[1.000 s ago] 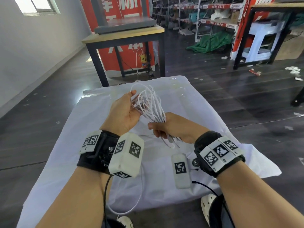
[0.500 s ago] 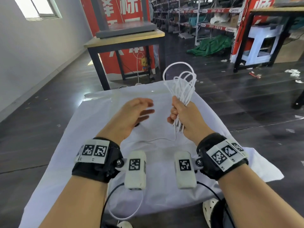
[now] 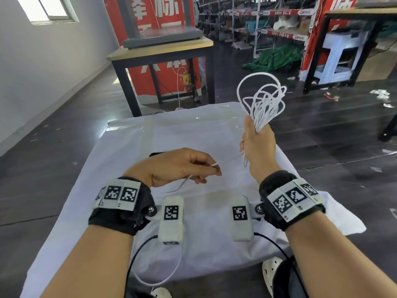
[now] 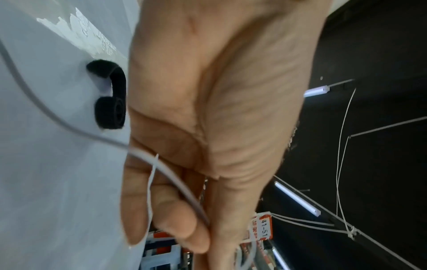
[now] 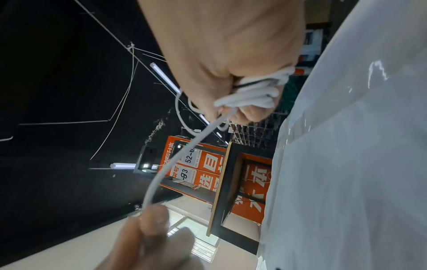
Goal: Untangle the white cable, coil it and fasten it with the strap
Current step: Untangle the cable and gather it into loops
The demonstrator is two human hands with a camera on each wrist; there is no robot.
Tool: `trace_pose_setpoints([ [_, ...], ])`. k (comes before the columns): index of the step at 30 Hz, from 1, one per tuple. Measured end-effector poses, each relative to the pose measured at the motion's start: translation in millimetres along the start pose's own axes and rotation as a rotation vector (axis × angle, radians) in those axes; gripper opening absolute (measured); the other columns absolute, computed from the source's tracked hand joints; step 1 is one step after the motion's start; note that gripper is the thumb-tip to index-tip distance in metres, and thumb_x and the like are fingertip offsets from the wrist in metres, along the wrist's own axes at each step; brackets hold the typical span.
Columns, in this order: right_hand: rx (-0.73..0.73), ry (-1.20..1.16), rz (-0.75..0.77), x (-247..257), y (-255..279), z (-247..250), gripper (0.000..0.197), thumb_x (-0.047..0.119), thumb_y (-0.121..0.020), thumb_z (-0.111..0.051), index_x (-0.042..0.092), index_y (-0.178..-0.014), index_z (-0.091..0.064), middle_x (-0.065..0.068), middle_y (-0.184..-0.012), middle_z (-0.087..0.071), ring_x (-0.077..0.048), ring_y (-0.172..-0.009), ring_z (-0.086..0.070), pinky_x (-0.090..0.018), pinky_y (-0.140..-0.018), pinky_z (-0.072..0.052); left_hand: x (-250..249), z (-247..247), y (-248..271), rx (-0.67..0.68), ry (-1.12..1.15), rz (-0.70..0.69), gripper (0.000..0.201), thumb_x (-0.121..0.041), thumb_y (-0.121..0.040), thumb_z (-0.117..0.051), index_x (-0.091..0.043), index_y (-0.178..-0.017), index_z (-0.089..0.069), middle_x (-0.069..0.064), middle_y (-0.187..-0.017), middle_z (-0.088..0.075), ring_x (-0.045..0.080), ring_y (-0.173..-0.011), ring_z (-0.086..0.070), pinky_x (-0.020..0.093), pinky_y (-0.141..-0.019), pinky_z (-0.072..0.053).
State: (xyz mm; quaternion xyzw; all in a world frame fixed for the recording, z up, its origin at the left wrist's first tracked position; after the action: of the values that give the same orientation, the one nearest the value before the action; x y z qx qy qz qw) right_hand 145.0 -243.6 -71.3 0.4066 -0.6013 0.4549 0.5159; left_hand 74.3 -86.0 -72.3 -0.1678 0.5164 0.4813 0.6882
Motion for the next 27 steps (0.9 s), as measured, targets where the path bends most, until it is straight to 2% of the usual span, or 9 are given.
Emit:
trace_pose_setpoints([
  [2,0.061,0.166,-0.002,-5.1,-2.9,-2.3,0.028,0.043,-0.096,-0.048,0.019,-0.081,-0.050,0.004,-0.060,-0.043,-0.018,-0.057,-0.042,-0.036,-0.061,-0.041,-1.6,16.8,4.8,-0.090,0.073,-0.028,0.014,-0.014,-0.093,-0.056,-0.015,-0.096,-0.070,-0.016,-0.070,-0.064,0.000,-0.064,-0.056,0.016,-0.076,-0.050],
  [4,0.190,0.242,-0.076,-16.4,0.6,-13.7,0.038,0.048,-0.094,-0.049,0.017,-0.072,-0.047,0.000,-0.057,-0.042,-0.019,-0.053,-0.040,-0.035,-0.058,-0.039,-4.8,33.0,8.1,-0.201,0.190,-0.075,0.015,-0.017,-0.091,-0.057,-0.013,-0.091,-0.071,-0.009,-0.065,-0.054,0.002,-0.057,-0.050,0.018,-0.074,-0.052],
  [6,0.311,0.258,-0.150,-25.1,9.9,-27.9,0.042,0.050,-0.092,-0.052,0.015,-0.070,-0.045,-0.001,-0.052,-0.041,-0.018,-0.045,-0.039,-0.032,-0.052,-0.036,-6.9,47.3,10.1,-0.328,0.323,-0.112,0.016,-0.017,-0.092,-0.056,-0.012,-0.086,-0.071,-0.005,-0.065,-0.050,0.004,-0.053,-0.046,0.018,-0.066,-0.051],
  [10,0.467,0.298,-0.194,-26.6,28.4,-48.5,0.047,0.057,-0.092,-0.047,0.013,-0.074,-0.047,-0.003,-0.058,-0.043,-0.016,-0.045,-0.039,-0.027,-0.047,-0.035,-6.4,60.6,12.4,-0.491,0.627,-0.120,0.019,-0.024,-0.092,-0.059,-0.013,-0.078,-0.069,-0.004,-0.065,-0.054,0.005,-0.051,-0.047,0.020,-0.061,-0.053],
  [15,0.587,0.320,-0.271,-23.4,47.3,-61.2,0.068,0.075,-0.085,-0.030,0.010,-0.086,-0.049,-0.003,-0.063,-0.043,-0.012,-0.050,-0.037,-0.023,-0.050,-0.035,6.4,64.4,10.8,-0.595,0.850,-0.074,0.022,-0.026,-0.093,-0.059,-0.010,-0.085,-0.071,-0.003,-0.067,-0.061,0.005,-0.053,-0.051,0.021,-0.060,-0.054],
  [19,0.671,0.352,-0.245,-21.8,55.8,-68.7,0.078,0.082,-0.079,-0.022,0.010,-0.089,-0.051,-0.003,-0.064,-0.038,-0.014,-0.053,-0.034,-0.025,-0.054,-0.033,14.4,61.5,7.4,-0.619,0.817,-0.034,0.026,-0.025,-0.098,-0.052,-0.009,-0.092,-0.073,-0.002,-0.072,-0.065,0.004,-0.053,-0.052,0.020,-0.062,-0.054],
  [23,0.712,0.405,-0.194,-25.7,57.1,-74.6,0.103,0.092,-0.067,-0.023,0.000,-0.098,-0.059,-0.006,-0.065,-0.039,-0.016,-0.053,-0.034,-0.028,-0.055,-0.034,10.0,63.0,8.0,-0.649,0.597,-0.017,0.031,-0.026,-0.101,-0.045,-0.012,-0.093,-0.072,-0.002,-0.069,-0.059,0.005,-0.048,-0.043,0.020,-0.056,-0.045],
  [24,0.708,0.406,-0.187,-26.8,55.6,-74.4,0.100,0.092,-0.066,-0.026,0.002,-0.094,-0.057,-0.005,-0.064,-0.039,-0.016,-0.051,-0.034,-0.029,-0.055,-0.034,7.6,63.1,8.1,-0.651,0.510,-0.007,0.032,-0.026,-0.102,-0.043,-0.013,-0.094,-0.071,-0.002,-0.067,-0.055,0.006,-0.047,-0.039,0.020,-0.054,-0.042],
  [27,0.704,0.337,-0.213,-28.4,53.8,-74.1,0.066,0.080,-0.076,-0.043,0.014,-0.081,-0.045,-0.003,-0.064,-0.036,-0.014,-0.047,-0.032,-0.027,-0.052,-0.033,0.7,60.3,7.4,-0.634,0.253,0.027,0.034,-0.029,-0.103,-0.039,-0.015,-0.096,-0.069,-0.003,-0.060,-0.046,0.006,-0.043,-0.032,0.021,-0.050,-0.033],
])
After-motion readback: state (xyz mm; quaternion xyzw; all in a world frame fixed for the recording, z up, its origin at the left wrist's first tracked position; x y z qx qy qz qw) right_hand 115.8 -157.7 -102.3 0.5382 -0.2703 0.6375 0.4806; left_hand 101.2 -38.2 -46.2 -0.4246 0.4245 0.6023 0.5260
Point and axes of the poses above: each hand's wrist, its own y-axis away from the middle knuckle, its own z-axis out of the back of the hand, x = y × z, the point moved 9 cm from there along -y, towards the middle knuckle
